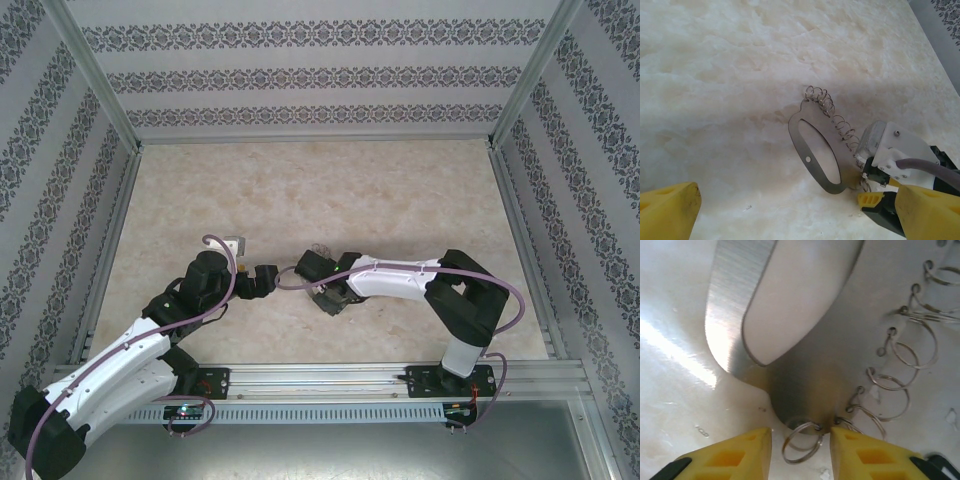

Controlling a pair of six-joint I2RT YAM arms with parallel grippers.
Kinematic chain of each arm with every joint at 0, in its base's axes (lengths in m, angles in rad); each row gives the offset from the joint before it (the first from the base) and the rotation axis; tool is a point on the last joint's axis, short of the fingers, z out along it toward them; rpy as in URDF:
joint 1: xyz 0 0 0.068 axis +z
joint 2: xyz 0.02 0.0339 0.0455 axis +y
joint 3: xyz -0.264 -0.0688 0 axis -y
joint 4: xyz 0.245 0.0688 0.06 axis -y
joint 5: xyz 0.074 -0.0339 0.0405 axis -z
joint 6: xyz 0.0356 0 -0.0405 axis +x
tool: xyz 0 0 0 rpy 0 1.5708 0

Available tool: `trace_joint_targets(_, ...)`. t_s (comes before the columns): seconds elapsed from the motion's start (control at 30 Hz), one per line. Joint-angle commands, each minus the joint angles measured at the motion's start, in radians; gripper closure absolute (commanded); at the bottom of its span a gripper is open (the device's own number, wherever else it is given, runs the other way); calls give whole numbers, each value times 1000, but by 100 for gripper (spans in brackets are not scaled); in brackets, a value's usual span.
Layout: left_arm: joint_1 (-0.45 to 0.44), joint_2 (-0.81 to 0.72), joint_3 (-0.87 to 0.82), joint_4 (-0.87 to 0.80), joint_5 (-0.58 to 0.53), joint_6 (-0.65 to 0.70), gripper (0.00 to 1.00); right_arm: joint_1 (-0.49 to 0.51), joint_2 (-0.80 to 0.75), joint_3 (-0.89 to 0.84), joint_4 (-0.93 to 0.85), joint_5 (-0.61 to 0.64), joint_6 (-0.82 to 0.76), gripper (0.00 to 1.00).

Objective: Put the keys on the keyring

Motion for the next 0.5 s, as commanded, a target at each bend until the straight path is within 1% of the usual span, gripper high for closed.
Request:
trace_joint_targets(0.0, -8, -15, 16, -33, -21, 30, 0, 9, 11, 25, -44, 61, 31, 67)
trace_joint_targets(0.1, -8, -14, 15, -33, -25, 37, 0, 9, 14, 26, -52, 65, 32, 74)
trace_joint_targets(0.27, -7, -17, 15, -36, -28, 50, 0, 10, 21, 24, -53, 49, 29, 75)
trace_joint_targets(0.37, -7, -18, 11, -36, -32, 55, 0, 10, 27, 23, -63, 51, 32, 79)
trace_joint_targets(0.47, -7, -20, 10, -36, -31, 59, 0, 10, 23, 24, -68, 58, 37, 80)
